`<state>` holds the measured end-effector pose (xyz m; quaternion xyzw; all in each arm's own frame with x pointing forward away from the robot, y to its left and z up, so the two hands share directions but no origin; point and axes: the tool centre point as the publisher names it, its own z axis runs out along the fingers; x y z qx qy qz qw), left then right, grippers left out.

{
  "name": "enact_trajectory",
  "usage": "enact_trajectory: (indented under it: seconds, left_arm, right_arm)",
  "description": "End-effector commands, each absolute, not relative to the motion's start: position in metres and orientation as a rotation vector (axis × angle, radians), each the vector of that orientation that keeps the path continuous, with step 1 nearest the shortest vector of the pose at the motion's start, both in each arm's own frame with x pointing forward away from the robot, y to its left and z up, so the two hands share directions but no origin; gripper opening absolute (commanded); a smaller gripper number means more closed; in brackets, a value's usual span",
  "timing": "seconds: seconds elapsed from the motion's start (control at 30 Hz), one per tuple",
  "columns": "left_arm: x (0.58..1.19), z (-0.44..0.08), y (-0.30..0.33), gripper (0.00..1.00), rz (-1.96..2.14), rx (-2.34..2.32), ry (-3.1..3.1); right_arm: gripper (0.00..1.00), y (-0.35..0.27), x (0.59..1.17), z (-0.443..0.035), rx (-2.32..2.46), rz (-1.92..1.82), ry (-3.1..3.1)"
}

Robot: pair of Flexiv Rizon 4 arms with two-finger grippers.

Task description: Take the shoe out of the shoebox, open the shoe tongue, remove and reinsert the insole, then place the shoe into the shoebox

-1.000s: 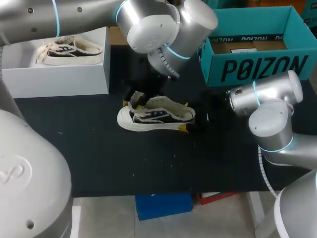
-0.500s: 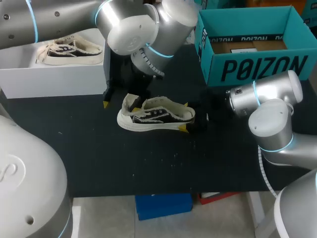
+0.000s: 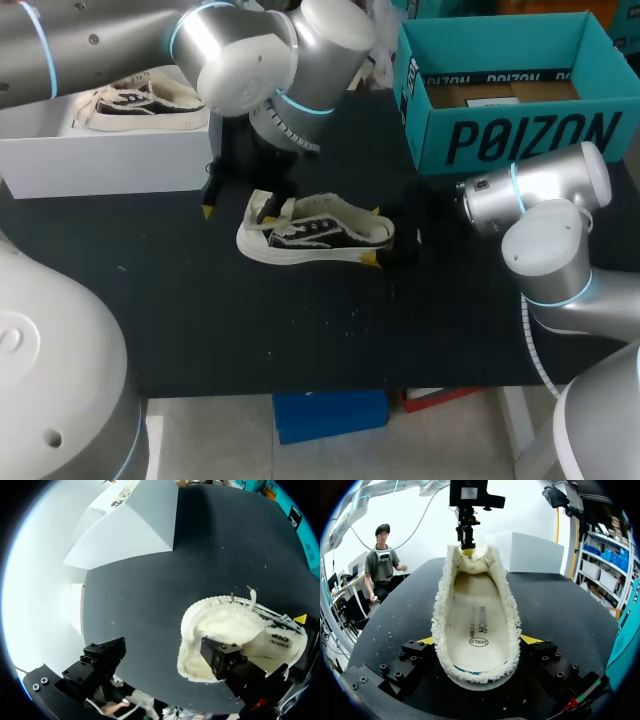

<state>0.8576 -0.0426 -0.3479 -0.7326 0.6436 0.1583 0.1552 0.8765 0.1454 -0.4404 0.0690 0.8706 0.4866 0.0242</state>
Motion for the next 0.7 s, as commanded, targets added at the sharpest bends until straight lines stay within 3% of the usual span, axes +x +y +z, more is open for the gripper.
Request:
enact_trajectory:
  seconds: [0.03,0.1,0.23,0.37,0.47,0.7]
  left_arm:
    - [0.849,-0.326,-0.045,0.68,0.296,-2.010,2.018]
    - [0.850,-0.314,-0.053,0.03,0.251,-1.902,2.168]
    - [0.850,-0.298,-0.077,0.00,0.111,-1.523,2.665]
    - [0.842,-0.291,-0.101,0.00,-0.134,-0.737,3.168]
    - [0.846,-0.288,-0.118,0.00,-0.153,-0.520,3.225]
    - [0.848,-0.288,-0.126,0.00,-0.090,-0.525,3.195]
  right_arm:
    - [0.00,0.145,0.877,-0.442,0.217,1.503,2.695]
    - [0.00,0.145,0.877,-0.442,0.217,1.503,2.695]
    - [0.00,0.145,0.877,-0.442,0.217,1.503,2.695]
    - [0.00,0.145,0.877,-0.442,0.217,1.503,2.695]
    - [0.00,0.145,0.877,-0.442,0.217,1.503,2.695]
    - [0.00,0.145,0.877,-0.442,0.217,1.503,2.695]
